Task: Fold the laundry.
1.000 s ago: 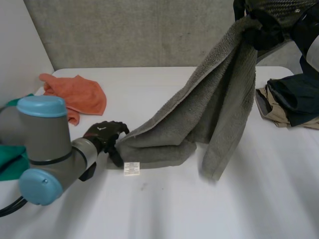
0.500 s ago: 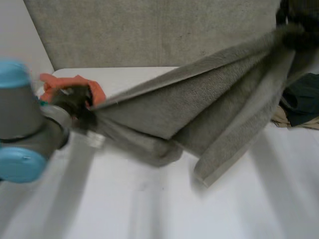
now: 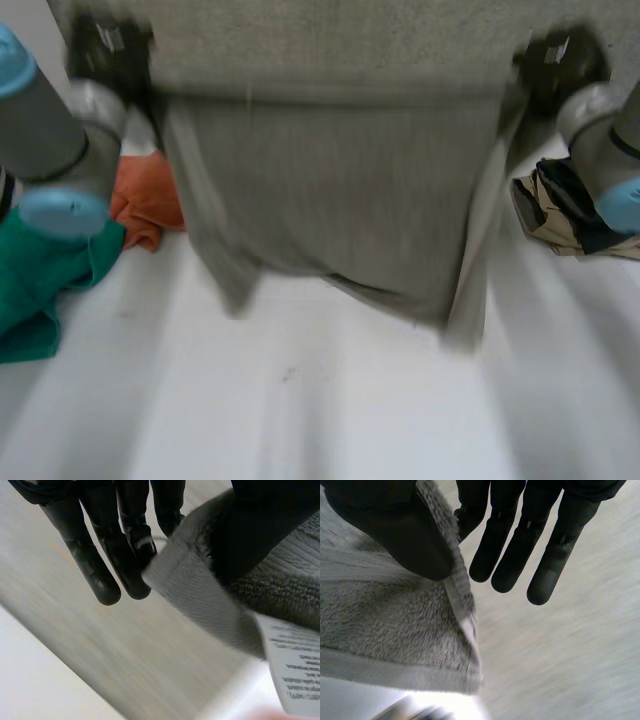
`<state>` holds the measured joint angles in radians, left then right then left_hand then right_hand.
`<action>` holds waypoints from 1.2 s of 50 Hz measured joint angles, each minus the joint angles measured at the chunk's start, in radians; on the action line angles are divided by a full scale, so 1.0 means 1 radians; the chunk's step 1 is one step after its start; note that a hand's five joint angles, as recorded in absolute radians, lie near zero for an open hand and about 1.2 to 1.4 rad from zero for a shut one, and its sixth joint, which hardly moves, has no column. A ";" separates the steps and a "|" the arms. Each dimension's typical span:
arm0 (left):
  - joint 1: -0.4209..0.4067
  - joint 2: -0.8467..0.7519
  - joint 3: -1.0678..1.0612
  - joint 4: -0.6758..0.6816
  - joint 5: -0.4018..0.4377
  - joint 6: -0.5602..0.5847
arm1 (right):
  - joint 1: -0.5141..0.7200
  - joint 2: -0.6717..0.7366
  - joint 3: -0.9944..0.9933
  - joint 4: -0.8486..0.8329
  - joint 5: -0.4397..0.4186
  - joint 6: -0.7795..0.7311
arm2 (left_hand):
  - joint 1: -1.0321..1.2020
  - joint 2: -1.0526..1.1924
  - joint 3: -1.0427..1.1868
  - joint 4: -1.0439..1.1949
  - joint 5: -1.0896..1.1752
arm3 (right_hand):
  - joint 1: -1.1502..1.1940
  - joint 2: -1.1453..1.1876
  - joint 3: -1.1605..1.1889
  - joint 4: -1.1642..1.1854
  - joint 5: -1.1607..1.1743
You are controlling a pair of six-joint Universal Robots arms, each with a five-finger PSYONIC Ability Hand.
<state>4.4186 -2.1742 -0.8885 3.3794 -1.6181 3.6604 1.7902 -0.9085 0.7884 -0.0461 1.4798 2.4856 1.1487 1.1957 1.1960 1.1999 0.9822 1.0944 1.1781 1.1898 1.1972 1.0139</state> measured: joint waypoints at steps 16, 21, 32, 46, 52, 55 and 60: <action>0.017 0.067 -0.037 0.297 -0.010 -0.110 | 0.013 -0.075 0.128 -0.495 -0.099 0.079 | 0.000 0.000 0.000 0.000 0.018 | 0.021 0.000 0.000 0.001 0.013; 0.031 0.101 -0.267 0.221 -0.002 -0.107 | -0.005 -0.047 0.210 -0.363 -0.119 0.096 | 0.000 0.000 0.000 0.000 0.018 | 0.021 0.000 0.000 0.001 0.013; 0.027 0.078 -0.591 0.166 0.085 -0.046 | -0.019 0.062 0.321 -0.113 -0.121 0.019 | 0.000 0.000 0.000 0.000 0.018 | 0.021 0.000 0.000 0.001 0.013; 0.017 0.339 -0.881 -0.301 0.125 0.233 | -0.083 -0.130 0.528 0.384 -0.099 -0.136 | 0.000 0.000 0.000 0.000 0.018 | 0.021 0.000 0.000 0.001 0.013; 0.026 0.486 -0.981 -0.529 0.171 0.406 | -0.129 -0.289 0.709 0.606 -0.092 -0.381 | 0.000 0.000 0.000 0.000 0.018 | 0.021 0.000 0.000 0.001 0.013; 0.028 0.505 -0.989 -0.553 0.190 0.440 | -0.136 -0.312 0.740 0.608 -0.096 -0.433 | 0.000 0.000 0.000 0.000 0.018 | 0.021 0.000 0.000 0.001 0.013; 0.025 0.468 -0.934 -0.483 0.216 0.463 | -0.123 -0.293 0.737 0.506 -0.094 -0.450 | 0.000 0.000 0.000 0.000 0.018 | 0.021 0.000 0.000 0.001 0.013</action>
